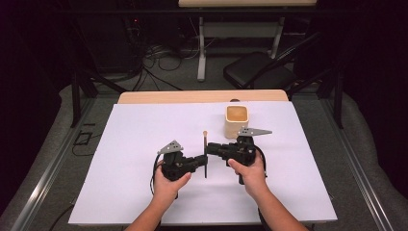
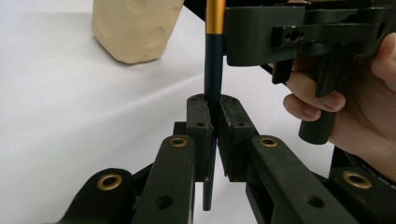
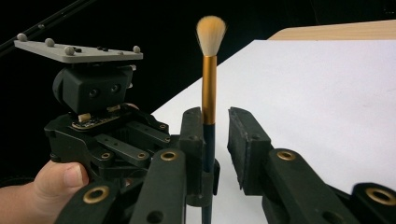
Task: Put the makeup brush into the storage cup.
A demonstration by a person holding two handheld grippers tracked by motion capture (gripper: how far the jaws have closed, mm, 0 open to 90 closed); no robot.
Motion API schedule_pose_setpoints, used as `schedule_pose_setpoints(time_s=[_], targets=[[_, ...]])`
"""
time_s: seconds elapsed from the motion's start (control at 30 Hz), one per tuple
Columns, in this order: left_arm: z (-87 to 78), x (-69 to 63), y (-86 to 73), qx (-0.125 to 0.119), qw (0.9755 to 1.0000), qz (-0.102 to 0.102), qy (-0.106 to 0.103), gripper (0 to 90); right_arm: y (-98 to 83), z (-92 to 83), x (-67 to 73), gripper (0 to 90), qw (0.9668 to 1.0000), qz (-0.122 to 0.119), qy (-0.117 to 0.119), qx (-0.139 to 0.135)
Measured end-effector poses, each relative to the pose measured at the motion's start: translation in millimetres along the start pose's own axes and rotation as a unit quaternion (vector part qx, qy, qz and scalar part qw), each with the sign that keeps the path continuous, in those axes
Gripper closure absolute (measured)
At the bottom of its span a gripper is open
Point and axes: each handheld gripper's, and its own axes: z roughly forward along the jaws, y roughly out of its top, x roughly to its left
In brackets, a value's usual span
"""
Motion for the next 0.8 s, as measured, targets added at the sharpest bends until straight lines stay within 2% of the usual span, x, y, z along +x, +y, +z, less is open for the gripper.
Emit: schedule_pose_setpoints(time_s=[0.3, 0.47, 0.8], targets=[[-0.6, -4.3, -0.3, 0.008, 0.9993, 0.03, 0.021, 83.3, 1.8, -2.5, -1.5, 68.9, 0.9999, 0.014, 0.004, 0.002], [-0.1, -5.7, -0.7, 0.013, 0.9987, 0.041, 0.027, 83.3, 2.9, -4.0, -1.9, 67.3, 0.9997, 0.025, 0.007, 0.002], [1.7, -8.8, -1.4, 0.023, 0.9976, 0.054, 0.037, 83.4, 6.4, -6.2, 0.6, 67.4, 0.9998, 0.02, 0.0, 0.009]])
